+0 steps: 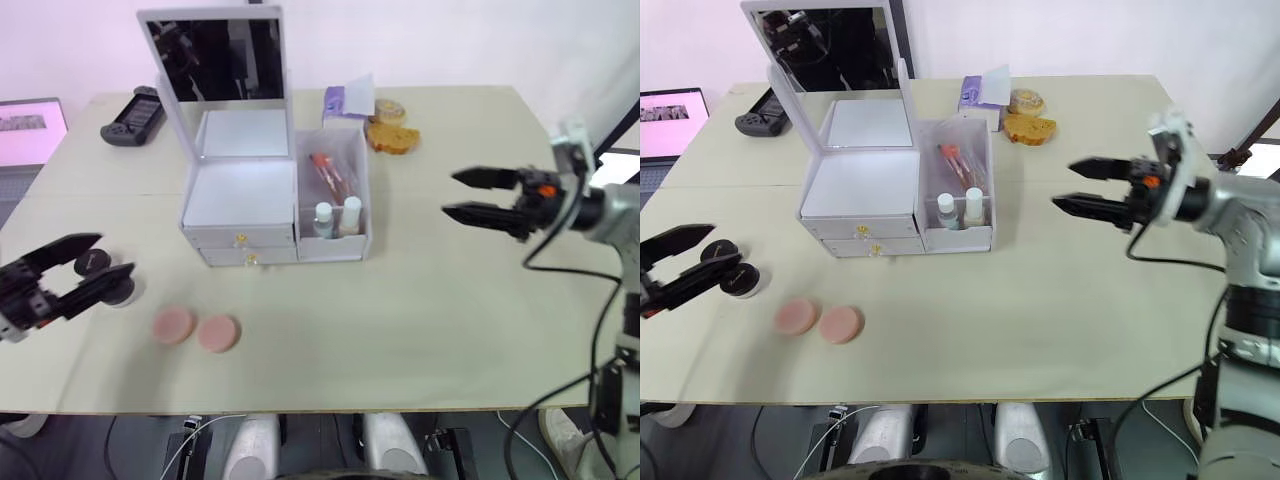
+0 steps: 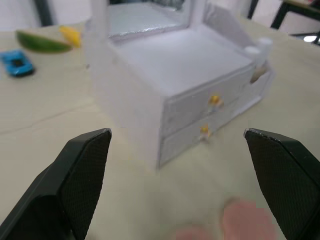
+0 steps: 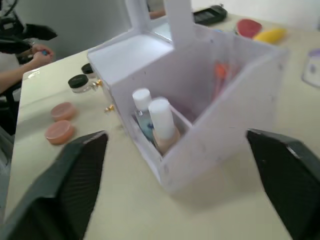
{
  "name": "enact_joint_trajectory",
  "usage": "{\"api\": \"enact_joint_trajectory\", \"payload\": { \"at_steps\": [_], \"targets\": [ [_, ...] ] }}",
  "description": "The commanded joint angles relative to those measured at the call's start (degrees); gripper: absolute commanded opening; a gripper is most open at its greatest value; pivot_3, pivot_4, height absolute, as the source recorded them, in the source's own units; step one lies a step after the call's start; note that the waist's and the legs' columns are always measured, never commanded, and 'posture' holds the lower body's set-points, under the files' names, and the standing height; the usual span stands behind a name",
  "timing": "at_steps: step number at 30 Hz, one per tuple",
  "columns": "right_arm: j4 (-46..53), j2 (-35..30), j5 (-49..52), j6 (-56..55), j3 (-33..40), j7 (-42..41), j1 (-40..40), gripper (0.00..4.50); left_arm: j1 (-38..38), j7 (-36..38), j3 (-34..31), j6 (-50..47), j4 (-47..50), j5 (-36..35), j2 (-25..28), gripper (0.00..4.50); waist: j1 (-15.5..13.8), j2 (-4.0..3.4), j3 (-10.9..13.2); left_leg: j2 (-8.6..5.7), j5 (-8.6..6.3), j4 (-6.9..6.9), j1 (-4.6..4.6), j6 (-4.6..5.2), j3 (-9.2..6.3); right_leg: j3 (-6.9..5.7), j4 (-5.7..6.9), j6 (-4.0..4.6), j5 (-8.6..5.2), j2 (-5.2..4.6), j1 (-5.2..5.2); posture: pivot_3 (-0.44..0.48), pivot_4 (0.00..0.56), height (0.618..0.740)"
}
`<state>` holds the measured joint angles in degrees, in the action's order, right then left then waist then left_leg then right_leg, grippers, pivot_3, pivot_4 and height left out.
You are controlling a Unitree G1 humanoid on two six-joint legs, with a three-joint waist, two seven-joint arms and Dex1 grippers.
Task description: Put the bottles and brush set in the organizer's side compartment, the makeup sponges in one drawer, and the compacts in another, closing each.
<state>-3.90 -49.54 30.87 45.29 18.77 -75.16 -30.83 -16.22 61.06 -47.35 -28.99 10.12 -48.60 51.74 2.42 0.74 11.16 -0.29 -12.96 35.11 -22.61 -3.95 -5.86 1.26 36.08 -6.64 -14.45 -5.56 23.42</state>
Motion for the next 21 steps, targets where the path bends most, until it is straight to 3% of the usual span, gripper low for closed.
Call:
{"api": "enact_joint_trajectory", "payload": {
  "at_steps": [1, 10, 21],
  "targets": [
    [-1.04, -2.74, 2.23, -2.86, 5.85, -0.44, 3.95, 4.47, -2.63, 5.65, -5.59, 5.26, -8.50, 4.84, 2.28, 4.50, 0.05, 0.00, 0.00, 0.01, 0.00, 0.00, 0.00, 0.00, 0.02, 0.00, 0.00, 0.10, -0.06, 0.00, 0.01, 0.000, 0.150, 0.740],
    [-9.26, -6.43, -0.73, -12.85, 7.46, 0.50, 11.30, 4.47, -1.98, 11.83, -8.06, 17.95, -31.82, 12.16, 4.65, 4.50, 0.19, -0.01, -0.01, 0.10, -0.02, -0.04, 0.09, 0.01, 0.21, 0.03, 0.02, 0.15, -0.06, -0.02, 0.06, 0.000, 0.150, 0.740],
    [-10.16, -6.63, 0.52, -14.24, 6.09, 0.57, 12.71, 4.47, -1.58, 12.51, -7.85, 20.60, -33.20, 11.99, 3.96, 4.50, 0.08, 0.00, -0.01, 0.13, -0.03, -0.03, 0.09, 0.01, 0.27, 0.07, 0.02, 0.15, -0.06, -0.02, 0.06, 0.000, 0.150, 0.740]
  ]
}}
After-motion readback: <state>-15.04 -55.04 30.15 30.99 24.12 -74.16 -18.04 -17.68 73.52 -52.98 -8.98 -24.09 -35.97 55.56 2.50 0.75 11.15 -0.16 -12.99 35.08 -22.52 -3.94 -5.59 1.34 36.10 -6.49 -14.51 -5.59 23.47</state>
